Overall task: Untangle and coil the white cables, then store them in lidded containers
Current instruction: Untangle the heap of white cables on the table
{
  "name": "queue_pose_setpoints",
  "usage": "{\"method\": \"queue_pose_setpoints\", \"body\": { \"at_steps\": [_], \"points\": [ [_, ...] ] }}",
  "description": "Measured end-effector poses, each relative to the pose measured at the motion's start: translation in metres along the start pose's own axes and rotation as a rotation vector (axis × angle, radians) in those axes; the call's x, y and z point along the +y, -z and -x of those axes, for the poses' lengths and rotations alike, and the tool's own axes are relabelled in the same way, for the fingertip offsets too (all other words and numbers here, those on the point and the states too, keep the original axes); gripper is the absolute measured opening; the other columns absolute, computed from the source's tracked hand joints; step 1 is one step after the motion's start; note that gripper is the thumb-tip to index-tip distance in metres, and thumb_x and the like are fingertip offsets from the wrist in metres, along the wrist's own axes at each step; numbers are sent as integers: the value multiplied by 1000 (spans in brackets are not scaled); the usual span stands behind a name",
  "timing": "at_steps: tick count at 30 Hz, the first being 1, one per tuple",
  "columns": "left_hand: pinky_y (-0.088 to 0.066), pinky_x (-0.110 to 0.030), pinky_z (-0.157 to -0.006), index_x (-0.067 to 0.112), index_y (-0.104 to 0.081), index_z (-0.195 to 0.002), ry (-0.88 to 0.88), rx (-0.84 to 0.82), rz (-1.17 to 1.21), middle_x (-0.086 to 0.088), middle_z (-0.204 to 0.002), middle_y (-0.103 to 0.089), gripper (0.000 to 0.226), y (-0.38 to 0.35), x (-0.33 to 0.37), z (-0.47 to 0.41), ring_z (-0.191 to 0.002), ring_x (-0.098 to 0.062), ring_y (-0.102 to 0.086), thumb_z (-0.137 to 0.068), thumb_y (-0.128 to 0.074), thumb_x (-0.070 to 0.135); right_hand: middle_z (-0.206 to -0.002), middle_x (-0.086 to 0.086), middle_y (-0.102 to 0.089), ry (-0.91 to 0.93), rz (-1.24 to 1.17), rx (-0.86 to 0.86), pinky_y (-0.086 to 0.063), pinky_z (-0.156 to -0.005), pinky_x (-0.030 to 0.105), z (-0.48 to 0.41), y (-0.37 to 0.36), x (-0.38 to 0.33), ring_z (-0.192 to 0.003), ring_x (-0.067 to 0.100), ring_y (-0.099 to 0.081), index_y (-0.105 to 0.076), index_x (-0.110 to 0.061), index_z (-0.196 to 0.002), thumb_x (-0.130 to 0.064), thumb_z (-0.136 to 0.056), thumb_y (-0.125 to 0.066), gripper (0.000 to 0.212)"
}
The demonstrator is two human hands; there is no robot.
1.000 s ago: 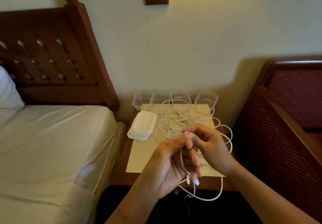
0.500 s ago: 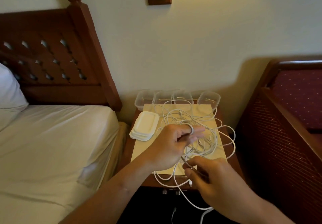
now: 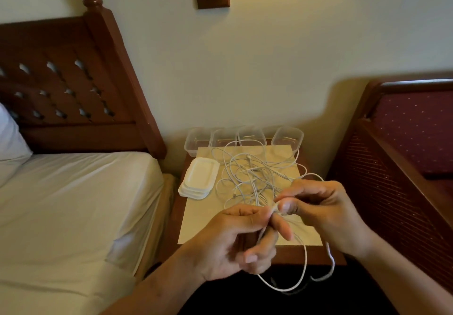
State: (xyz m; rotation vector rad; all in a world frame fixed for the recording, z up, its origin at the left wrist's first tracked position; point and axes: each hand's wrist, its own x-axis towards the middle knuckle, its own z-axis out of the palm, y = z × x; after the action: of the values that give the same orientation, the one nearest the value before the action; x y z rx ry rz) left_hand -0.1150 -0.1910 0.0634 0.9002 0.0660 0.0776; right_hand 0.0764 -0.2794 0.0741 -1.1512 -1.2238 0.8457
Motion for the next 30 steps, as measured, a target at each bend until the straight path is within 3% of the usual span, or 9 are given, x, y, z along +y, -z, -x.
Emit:
{"method": "queue_pose_setpoints", "body": {
  "at_steps": [3, 8, 12, 15, 18, 24, 26, 28, 30],
  "points": [
    [-49, -26, -51, -8, -58, -116, -173, -26, 203, -7, -66, -66, 34, -8, -10, 1, -52, -15, -62, -112, -34, 15, -61, -1, -64, -54, -99, 171, -38, -43, 18, 11, -24, 25, -45, 8, -45, -82, -10, -89, -18, -84, -71, 15],
    [-62, -49, -86, -10, -62, -120, -359, 69, 238, -28, -106, -74, 30, -8, -20, -5, -97, -40, -76, -109, -45, 12, -67, -3, -74, -208, -95, 127, -56, -56, 19, 31, -56, 34, -66, 11, -73, -76, -18, -70, 13, -96, -60, 43],
    [-59, -53, -93, -10, -67, -112, -385, 327, 158, -37, -115, -68, 24, -4, -14, -9, -105, -47, -72, -102, -54, 7, -92, 5, -76, -168, 242, -21, -59, -76, 57, 34, -55, 42, -86, 29, -71, -77, -25, -98, -1, -97, -56, 32],
    [-58, -54, -95, -11, -62, -115, -410, 453, 86, -38, -118, -67, 24, -1, -1, -12, -111, -50, -69, -104, -48, 5, -72, -9, -65, -165, 430, -158, -46, -60, 44, 34, -51, 41, -62, 11, -52, -69, -37, -84, -8, -99, -58, 34],
    [-57, -55, -98, -9, -59, -116, -406, 553, -133, -31, -119, -70, 22, -1, 6, -22, -113, -44, -70, -108, -42, 3, -72, -18, -63, -67, 570, -266, -41, -57, 32, 31, -46, 28, -61, 9, -54, -69, -42, -98, -24, -103, -60, 21],
    [-59, -27, -80, 9, -64, -110, -247, 490, -1179, -2, -106, -72, 20, -5, 12, -34, -88, -10, -71, -110, -45, 14, -63, -29, -51, 151, 840, -316, -40, -54, 9, 13, -15, -4, -56, -2, -59, -76, -27, -87, -27, -90, -78, 4],
    [-58, -39, -61, 9, -59, -100, -137, 404, -1187, 0, -86, -70, 20, 0, 21, -31, -63, -14, -65, -111, -45, 18, -53, -25, -49, 171, 820, -293, -34, -51, 7, 8, -2, -15, -47, 2, -53, -76, -28, -81, -32, -88, -81, 10],
    [-39, -34, -41, 11, -55, -91, -20, 327, -1045, 1, -66, -67, 25, 9, 27, -27, -40, -14, -44, -112, -43, 17, -56, -15, -58, 186, 743, -271, -33, -49, 11, 1, 12, -27, -46, 8, -49, -79, -28, -82, -35, -88, -81, 10],
    [-22, -28, -39, 15, -62, -91, 41, 232, -782, -16, -59, -61, 31, 15, 27, -20, -38, -18, -27, -112, -40, 20, -62, -10, -64, 219, 682, -273, -33, -50, 11, -6, 21, -37, -48, 8, -50, -81, -28, -85, -35, -87, -80, 8]
  ]
}}
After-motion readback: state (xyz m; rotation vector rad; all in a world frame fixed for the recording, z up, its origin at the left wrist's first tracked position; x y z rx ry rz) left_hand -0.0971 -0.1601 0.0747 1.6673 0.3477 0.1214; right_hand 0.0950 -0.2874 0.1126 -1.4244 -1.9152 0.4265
